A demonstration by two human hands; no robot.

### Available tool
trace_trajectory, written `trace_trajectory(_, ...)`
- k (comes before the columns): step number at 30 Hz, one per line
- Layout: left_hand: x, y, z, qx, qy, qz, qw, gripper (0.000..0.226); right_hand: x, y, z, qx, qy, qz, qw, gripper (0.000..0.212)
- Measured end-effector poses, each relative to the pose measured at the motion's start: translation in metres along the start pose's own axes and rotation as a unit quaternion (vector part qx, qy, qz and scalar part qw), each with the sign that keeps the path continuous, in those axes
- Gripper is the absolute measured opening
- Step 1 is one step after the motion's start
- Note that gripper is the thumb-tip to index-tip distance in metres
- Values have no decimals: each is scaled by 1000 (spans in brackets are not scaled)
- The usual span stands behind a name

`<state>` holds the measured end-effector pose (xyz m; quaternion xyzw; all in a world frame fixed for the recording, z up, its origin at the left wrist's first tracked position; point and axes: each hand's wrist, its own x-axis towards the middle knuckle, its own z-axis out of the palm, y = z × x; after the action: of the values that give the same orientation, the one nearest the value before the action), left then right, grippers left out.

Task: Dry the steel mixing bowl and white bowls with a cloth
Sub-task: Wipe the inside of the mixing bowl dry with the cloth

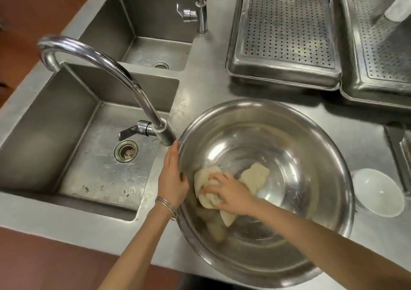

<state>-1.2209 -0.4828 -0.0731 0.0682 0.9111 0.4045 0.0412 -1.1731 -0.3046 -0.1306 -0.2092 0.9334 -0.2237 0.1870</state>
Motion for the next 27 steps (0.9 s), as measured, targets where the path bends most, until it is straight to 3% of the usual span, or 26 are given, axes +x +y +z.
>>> trace_trajectory(1,3,-1,-1,-10,-9,4,1000,82,-13,5,-2,-20,-21,-27,999,48)
trace_trajectory(3,9,-4,-4,-49,-19,2,999,80,-27,22,-10,-56,14,-1,998,51)
trace_trajectory(5,8,-5,-8,-109,-24,-28,993,78,-23,38,-20,-81,84,101,988,63)
trace_trajectory(8,-7,-6,-9,-170,-23,-52,984,72,-1,22,-8,-61,94,211,971,80)
trace_trajectory(11,-21,-5,-6,-165,-6,-48,985,73,-3,-3,20,-96,154,165,969,77)
trace_trajectory(15,-19,-8,-8,-203,-8,-75,976,72,-6,17,-7,-13,178,43,983,41)
trace_trajectory(16,-21,-9,-8,-216,-6,-93,972,73,1,19,-22,37,248,66,966,37)
trace_trajectory(18,-29,-8,-6,-233,-3,-111,966,78,24,26,-54,161,415,158,881,34)
trace_trajectory(20,-34,-8,-4,-239,-5,-108,965,82,52,22,-74,232,487,207,816,36)
trace_trajectory(21,-33,-8,-3,-244,-9,-104,964,83,63,14,-75,217,482,206,824,38)
trace_trajectory(23,-31,-9,-3,-249,-15,-88,964,84,75,-7,-57,182,412,151,880,40)
trace_trajectory(27,-31,-7,-4,-252,-16,-83,964,85,46,-37,-25,113,235,-34,965,44)
